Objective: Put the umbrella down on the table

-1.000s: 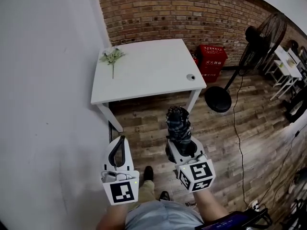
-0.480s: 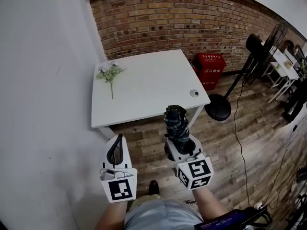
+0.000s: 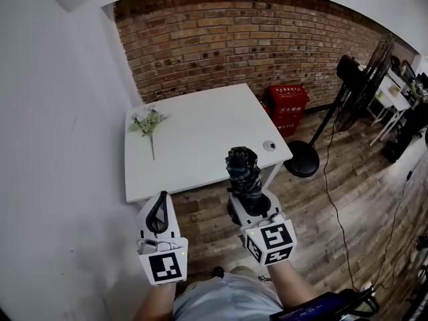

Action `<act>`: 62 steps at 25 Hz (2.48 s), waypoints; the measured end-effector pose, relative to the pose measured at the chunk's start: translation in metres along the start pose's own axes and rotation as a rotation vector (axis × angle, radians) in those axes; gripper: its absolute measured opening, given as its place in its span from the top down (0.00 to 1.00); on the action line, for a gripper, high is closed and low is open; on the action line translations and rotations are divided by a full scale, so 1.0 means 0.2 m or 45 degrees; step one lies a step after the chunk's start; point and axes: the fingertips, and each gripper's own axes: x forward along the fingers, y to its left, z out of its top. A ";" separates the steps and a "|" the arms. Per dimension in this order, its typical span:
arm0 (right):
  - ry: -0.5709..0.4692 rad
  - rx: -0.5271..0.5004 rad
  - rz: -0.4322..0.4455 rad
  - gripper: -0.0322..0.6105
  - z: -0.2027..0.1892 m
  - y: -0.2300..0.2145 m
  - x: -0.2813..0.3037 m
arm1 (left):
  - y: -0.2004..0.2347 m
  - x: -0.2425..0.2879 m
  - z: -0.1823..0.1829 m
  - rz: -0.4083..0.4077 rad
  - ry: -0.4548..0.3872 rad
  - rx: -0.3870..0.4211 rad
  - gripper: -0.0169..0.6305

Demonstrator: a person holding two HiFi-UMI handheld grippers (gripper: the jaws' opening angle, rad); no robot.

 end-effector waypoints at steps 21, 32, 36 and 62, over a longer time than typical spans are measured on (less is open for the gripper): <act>0.112 0.088 0.023 0.68 -0.21 -0.44 0.45 | -0.15 0.59 -0.29 -0.028 0.175 0.020 0.96; 0.159 0.132 0.093 0.68 -0.27 -0.70 0.78 | -0.20 1.02 -0.36 -0.022 0.245 0.075 0.96; 0.146 0.134 0.127 0.68 -0.23 -0.79 0.89 | -0.20 1.14 -0.33 0.010 0.255 0.092 0.96; -0.012 -0.077 0.273 0.68 0.27 -0.81 1.49 | 0.24 1.41 -0.25 0.320 0.163 0.034 0.96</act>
